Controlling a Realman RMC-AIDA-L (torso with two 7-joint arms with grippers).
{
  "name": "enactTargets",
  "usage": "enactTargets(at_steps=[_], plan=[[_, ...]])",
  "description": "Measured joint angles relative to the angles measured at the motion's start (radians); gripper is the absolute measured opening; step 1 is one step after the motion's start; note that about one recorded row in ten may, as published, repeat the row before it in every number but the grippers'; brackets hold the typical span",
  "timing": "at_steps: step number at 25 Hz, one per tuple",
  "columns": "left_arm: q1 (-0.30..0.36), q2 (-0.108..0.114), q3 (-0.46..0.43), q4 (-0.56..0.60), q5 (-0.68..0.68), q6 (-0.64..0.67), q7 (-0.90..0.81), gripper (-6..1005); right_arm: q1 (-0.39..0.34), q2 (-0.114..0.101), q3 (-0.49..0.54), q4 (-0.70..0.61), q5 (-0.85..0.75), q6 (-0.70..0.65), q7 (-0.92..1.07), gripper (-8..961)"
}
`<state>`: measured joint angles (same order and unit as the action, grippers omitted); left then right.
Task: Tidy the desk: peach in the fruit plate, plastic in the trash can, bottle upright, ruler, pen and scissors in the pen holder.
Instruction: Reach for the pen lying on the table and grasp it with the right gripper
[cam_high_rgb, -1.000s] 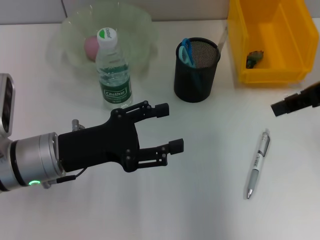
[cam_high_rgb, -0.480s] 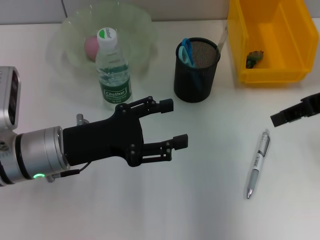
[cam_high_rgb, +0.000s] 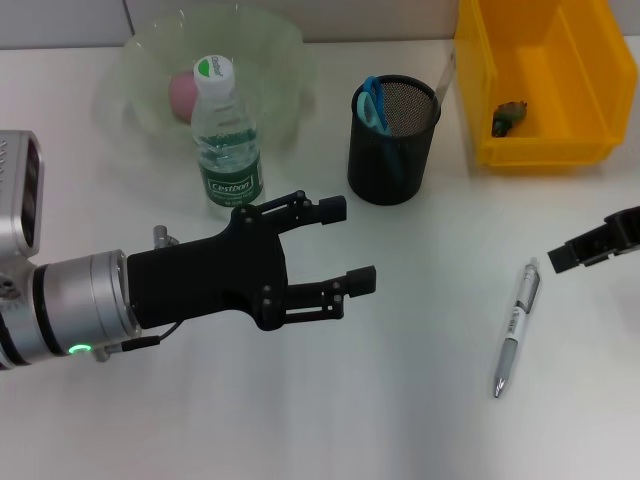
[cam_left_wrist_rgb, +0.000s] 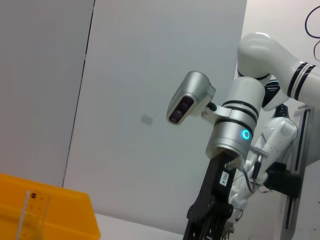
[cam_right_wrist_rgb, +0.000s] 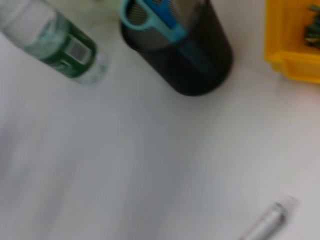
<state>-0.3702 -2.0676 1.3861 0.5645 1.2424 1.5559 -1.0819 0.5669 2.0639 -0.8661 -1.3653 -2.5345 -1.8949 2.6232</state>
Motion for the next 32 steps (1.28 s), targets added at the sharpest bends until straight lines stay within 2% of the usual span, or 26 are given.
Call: enactTargets(at_steps=[13, 24, 32], plan=[[0.0, 0.001, -0.004, 0.001, 0.0, -0.013, 0.004, 832, 0.071, -0.009, -0.002, 0.12, -0.15, 0.023, 0.068, 486], [0.001, 0.003, 0.001, -0.005, 0.002, -0.037, 0.021, 832, 0.154, 0.005, -0.008, 0.289, -0.232, 0.133, 0.089, 485], [0.002, 0.003, -0.002, -0.005, 0.002, -0.044, 0.035, 832, 0.177, 0.012, -0.008, 0.331, -0.267, 0.188, 0.099, 486]])
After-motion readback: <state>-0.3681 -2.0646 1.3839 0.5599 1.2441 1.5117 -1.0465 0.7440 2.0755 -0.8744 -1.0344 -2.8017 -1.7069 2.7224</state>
